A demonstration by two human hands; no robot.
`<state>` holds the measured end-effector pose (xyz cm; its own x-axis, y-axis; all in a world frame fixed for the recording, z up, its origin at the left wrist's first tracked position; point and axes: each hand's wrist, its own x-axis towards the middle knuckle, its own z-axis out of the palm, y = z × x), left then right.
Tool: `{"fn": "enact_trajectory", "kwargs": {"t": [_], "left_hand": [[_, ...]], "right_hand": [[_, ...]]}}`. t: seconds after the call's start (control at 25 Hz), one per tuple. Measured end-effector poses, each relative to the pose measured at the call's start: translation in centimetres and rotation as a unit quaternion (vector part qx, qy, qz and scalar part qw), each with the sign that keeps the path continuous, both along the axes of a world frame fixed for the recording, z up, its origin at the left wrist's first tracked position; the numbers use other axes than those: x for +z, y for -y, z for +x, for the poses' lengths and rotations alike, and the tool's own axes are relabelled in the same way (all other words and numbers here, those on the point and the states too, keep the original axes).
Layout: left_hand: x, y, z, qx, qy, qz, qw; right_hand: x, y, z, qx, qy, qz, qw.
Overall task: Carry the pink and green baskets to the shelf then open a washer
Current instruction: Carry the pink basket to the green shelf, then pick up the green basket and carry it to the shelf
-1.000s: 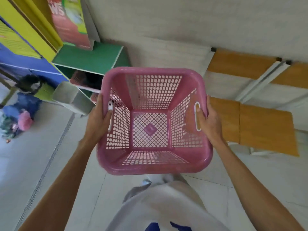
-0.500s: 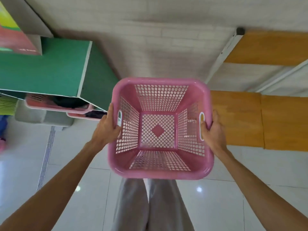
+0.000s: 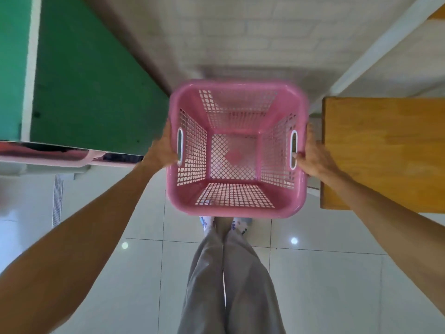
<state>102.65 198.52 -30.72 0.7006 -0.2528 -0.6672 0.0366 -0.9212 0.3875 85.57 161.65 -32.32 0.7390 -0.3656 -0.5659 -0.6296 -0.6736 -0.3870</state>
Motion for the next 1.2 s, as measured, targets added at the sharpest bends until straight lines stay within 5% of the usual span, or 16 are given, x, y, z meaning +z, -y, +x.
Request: {"fn": "enact_trajectory", "kwargs": {"t": [0.32, 0.56, 0.68, 0.96, 1.2], "left_hand": [[-6.6, 1.1, 3.1, 0.106, 0.040, 0.017, 0.993], [-5.2, 1.5, 2.9, 0.072, 0.039, 0.050, 0.995], [0.4, 2.0, 2.2, 0.048, 0.041, 0.010, 0.998], [22.4, 3.4, -5.5, -0.082, 0.018, -0.030, 0.996], [33.1, 8.9, -6.0, -0.256, 0.107, -0.054, 0.959]], "right_hand": [[-5.2, -0.3, 3.0, -0.027, 0.053, -0.036, 0.998], [-4.3, -0.3, 3.1, -0.009, 0.025, -0.032, 0.999], [0.7, -0.8, 3.4, -0.038, -0.042, -0.047, 0.997], [23.7, -7.3, -3.6, -0.128, -0.016, 0.006, 0.992], [33.0, -6.0, -11.6, -0.281, 0.021, -0.014, 0.959]]}}
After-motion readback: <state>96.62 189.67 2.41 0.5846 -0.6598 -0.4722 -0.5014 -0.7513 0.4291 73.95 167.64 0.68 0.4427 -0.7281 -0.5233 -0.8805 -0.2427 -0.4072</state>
